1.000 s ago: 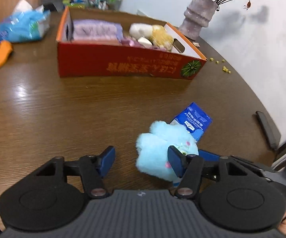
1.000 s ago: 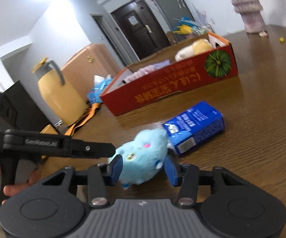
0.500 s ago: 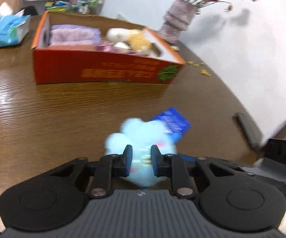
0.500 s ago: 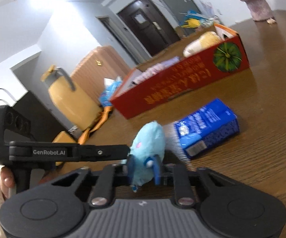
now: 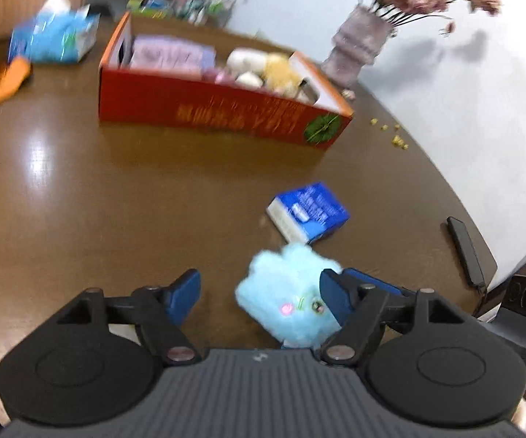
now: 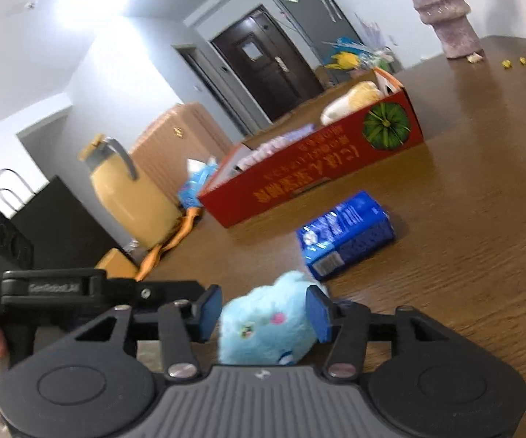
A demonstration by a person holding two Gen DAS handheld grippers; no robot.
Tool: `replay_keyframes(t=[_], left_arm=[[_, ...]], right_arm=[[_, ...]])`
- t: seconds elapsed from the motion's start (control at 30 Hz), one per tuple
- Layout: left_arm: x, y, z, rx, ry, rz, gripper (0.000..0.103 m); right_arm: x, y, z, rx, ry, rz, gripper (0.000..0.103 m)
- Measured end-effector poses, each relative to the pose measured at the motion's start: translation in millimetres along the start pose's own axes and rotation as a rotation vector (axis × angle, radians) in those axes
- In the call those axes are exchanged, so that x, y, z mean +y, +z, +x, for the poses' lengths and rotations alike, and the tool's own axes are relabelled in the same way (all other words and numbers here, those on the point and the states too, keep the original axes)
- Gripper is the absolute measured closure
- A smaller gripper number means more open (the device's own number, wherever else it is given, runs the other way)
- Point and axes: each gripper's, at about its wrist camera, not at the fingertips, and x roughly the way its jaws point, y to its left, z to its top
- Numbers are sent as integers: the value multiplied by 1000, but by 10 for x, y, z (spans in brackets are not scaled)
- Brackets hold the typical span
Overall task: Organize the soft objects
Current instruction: 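Carry the blue plush toy into the red box and lower it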
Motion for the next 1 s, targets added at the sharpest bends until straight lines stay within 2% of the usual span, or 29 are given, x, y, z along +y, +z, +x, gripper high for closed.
replay_keyframes(t=[0.07,0.13,0.2,0.23,0.47,0.57,0.67,0.77,0.9,1.0], left_arm=[[12,-26,88,25,-14,-11,30],[26,-60,167,37,-18,-44,35],[36,-107,237,31,-35,-52,55],[32,-128,266,24,-54,-46,57],[-60,-151,173,-7,-60,-16,60],[-145,-68,51,-39,-79,8,60],[-281,208,-53,-89,-108,57,60],[-444,635,-42,-152,-121,115,60],[-553,1375,310,-172,-155,129,60],[-517,1803,734,-138,-155,95,60]], right_arm=[[-50,-36,67,10,-39,16,53],[-109,-75,116,21,-53,43,57],[-146,-89,141,21,-27,66,67],[-149,-90,145,23,-21,64,68],[-117,-24,72,14,-16,42,73],[-32,66,-47,-25,-10,15,74],[58,324,-137,-71,-7,-30,74],[84,817,-120,-116,-4,-85,74],[-20,1603,131,-137,-62,-148,74],[-181,2071,502,-90,-123,-178,74]])
